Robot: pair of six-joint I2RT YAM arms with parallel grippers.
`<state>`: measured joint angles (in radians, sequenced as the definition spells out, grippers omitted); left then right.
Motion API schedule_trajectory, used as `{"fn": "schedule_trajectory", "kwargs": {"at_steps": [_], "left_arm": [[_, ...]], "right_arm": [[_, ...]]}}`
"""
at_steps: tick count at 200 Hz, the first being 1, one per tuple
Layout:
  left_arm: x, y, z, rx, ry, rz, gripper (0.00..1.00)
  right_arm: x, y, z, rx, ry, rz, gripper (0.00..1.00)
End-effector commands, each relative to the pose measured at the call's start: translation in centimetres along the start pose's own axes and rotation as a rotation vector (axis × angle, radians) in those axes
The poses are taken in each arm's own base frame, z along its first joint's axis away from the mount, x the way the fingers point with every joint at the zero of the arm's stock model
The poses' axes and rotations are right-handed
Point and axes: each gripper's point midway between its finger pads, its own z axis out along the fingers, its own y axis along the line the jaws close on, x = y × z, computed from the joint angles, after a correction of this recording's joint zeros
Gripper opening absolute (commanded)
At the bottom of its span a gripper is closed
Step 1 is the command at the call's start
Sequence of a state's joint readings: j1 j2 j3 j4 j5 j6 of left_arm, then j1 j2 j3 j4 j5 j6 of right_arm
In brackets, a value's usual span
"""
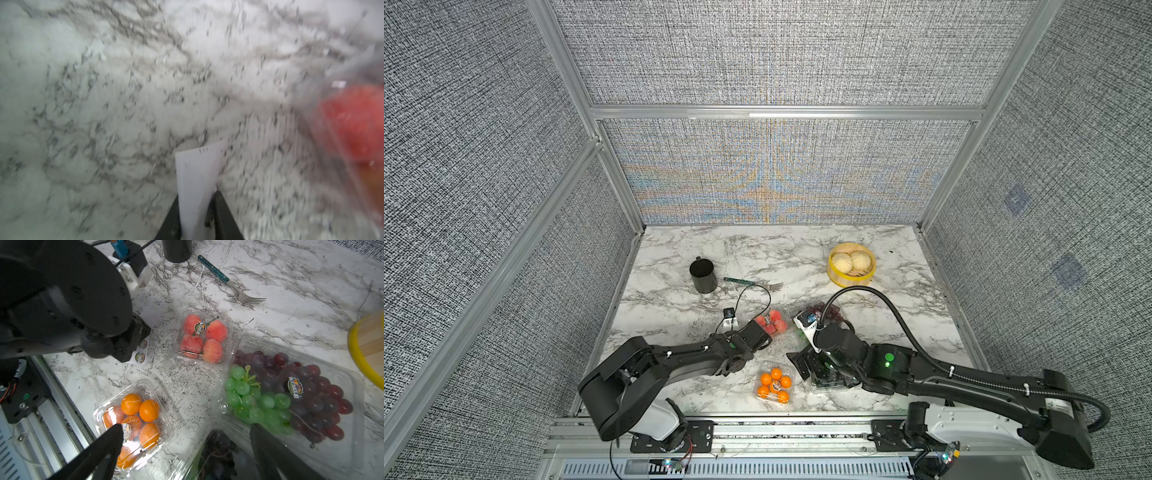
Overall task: Label fruit boxes
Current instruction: Pick up the label sticker from the center of the board.
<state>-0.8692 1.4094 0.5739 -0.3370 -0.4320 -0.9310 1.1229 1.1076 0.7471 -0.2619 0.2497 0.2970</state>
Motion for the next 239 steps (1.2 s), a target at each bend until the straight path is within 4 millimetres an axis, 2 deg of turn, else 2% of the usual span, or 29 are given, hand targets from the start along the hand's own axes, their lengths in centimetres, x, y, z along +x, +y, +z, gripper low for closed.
{"fn": "schedule_trajectory", "kwargs": {"at_steps": [1, 9, 34, 57, 86, 114, 140, 163, 182, 202, 223, 232, 239], "left_arm": [[1.1, 1.1, -1.3, 0.010, 0.084, 0.096, 0.23], [0.6, 0.9, -1.6, 0.030, 0.064, 0.092, 0.19], [-0.7, -0.2, -2.3, 0.094, 0.020, 0.092, 0.18], [-2.5, -1.9, -4.0, 0.211, -0.047, 0.104, 0.18], [-5.9, -4.6, -9.0, 0.430, -0.183, 0.120, 0.18], [-8.1, -7.0, -14.2, 0.681, -0.349, 0.160, 0.17], [-9.4, -7.6, -18.5, 0.828, -0.461, 0.160, 0.18], [-10.0, -7.8, -21.4, 0.929, -0.534, 0.166, 0.18], [-10.2, -8.3, -22.7, 0.977, -0.547, 0.171, 0.19], [-10.5, -8.5, -23.0, 0.987, -0.550, 0.172, 0.18], [-10.7, -8.5, -23.0, 0.978, -0.555, 0.171, 0.18], [-10.7, -8.5, -22.8, 0.971, -0.554, 0.172, 0.18], [-10.7, -8.4, -22.7, 0.967, -0.554, 0.172, 0.18]], "right_arm": [[-1.1, 0.8, 0.0, -0.070, -0.047, 0.027, 0.98], [-1.2, 0.7, 0.0, -0.079, -0.054, 0.033, 0.97], [-1.4, 0.8, 0.0, -0.116, -0.077, 0.040, 0.97], [-2.0, 2.2, 0.2, -0.245, -0.088, 0.054, 0.97], [-3.9, 3.6, -0.2, -0.418, -0.134, 0.103, 0.96], [-6.0, 4.2, -0.7, -0.527, -0.127, 0.192, 0.92], [-7.9, 6.5, -1.9, -0.684, -0.147, 0.187, 0.89], [-8.6, 6.5, -1.3, -0.677, -0.138, 0.182, 0.88], [-9.3, 7.1, -0.6, -0.728, -0.132, 0.182, 0.85], [-10.0, 8.1, -0.7, -0.800, -0.128, 0.159, 0.77], [-10.2, 7.5, -0.2, -0.778, -0.137, 0.167, 0.70], [-10.4, 6.9, 0.0, -0.764, -0.152, 0.184, 0.63], [-10.5, 6.3, 0.2, -0.756, -0.160, 0.205, 0.52]]}}
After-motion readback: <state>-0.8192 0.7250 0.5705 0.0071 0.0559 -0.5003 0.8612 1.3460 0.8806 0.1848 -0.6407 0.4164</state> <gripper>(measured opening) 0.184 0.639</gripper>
